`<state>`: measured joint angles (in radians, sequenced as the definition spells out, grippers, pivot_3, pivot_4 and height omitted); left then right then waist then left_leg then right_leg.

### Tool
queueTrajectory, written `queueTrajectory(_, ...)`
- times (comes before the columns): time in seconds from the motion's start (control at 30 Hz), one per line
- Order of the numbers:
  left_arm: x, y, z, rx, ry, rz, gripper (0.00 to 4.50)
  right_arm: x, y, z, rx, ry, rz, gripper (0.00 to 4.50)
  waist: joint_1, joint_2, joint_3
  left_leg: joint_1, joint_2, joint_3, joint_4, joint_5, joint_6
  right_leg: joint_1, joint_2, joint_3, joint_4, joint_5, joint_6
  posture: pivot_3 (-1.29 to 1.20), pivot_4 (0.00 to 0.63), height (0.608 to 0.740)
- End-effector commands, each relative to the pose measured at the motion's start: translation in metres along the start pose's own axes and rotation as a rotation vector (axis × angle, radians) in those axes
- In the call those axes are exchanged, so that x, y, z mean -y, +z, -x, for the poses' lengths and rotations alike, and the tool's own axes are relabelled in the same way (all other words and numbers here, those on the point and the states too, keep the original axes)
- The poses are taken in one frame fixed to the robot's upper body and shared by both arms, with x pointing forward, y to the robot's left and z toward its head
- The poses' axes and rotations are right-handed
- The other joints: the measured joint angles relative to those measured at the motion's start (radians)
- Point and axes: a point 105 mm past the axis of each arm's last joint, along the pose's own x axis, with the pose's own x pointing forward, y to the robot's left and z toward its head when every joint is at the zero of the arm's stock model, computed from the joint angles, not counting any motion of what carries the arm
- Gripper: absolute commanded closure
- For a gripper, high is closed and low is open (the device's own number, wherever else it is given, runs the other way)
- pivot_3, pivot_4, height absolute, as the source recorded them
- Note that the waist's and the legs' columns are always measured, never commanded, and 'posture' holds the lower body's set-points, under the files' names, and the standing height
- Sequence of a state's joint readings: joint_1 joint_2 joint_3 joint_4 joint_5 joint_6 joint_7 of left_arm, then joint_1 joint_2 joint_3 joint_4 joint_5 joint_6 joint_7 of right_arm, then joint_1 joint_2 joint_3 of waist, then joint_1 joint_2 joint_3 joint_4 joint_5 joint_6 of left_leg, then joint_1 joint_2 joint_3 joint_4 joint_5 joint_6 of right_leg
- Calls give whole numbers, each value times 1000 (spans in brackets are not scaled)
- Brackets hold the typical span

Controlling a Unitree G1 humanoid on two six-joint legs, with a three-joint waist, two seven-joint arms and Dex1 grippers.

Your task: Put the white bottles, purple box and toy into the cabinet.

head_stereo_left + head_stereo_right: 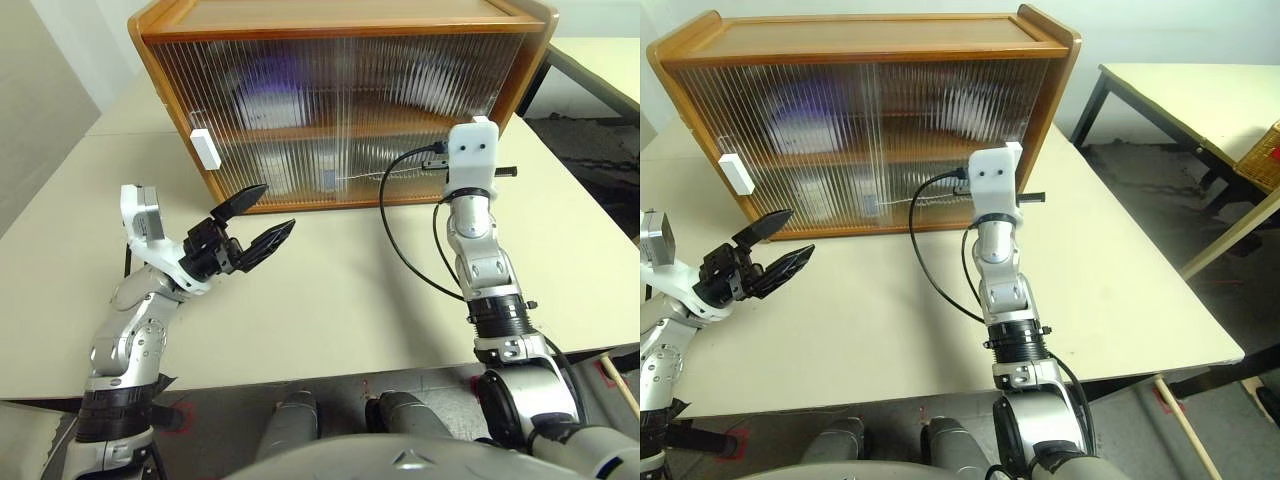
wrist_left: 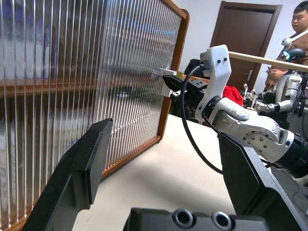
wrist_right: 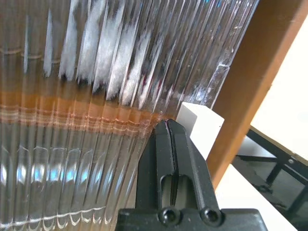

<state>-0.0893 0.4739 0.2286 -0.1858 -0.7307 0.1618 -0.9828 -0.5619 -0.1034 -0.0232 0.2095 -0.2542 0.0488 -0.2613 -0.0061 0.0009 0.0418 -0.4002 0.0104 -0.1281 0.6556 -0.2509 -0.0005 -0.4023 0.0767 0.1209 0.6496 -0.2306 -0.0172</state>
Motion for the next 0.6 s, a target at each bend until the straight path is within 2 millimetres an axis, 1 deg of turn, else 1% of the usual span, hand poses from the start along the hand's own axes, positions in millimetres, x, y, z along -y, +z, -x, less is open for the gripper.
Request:
queueTrajectory(0.03, -1, -5, 0, -18, -3, 3, 0, 7, -2, -3, -9, -29, 20, 4482, -2, 0, 0, 0, 0, 0, 0, 0, 0, 0, 0, 0, 0, 0, 0, -23, 52, 740)
queueTrajectory(0.33, -1, -7, -1, -18, -6, 6, 0, 24, -3, -4, 1, -63, 67, 4482, -4, 0, 0, 0, 0, 0, 0, 0, 0, 0, 0, 0, 0, 0, 1, -31, 50, 740)
queueTrajectory(0.6, -2, -7, -3, -15, -12, 5, 0, 26, -2, -3, 10, -52, 68, 4482, -3, 0, 0, 0, 0, 0, 2, 1, 1, 1, 0, 0, 0, 0, 2, -39, 47, 740)
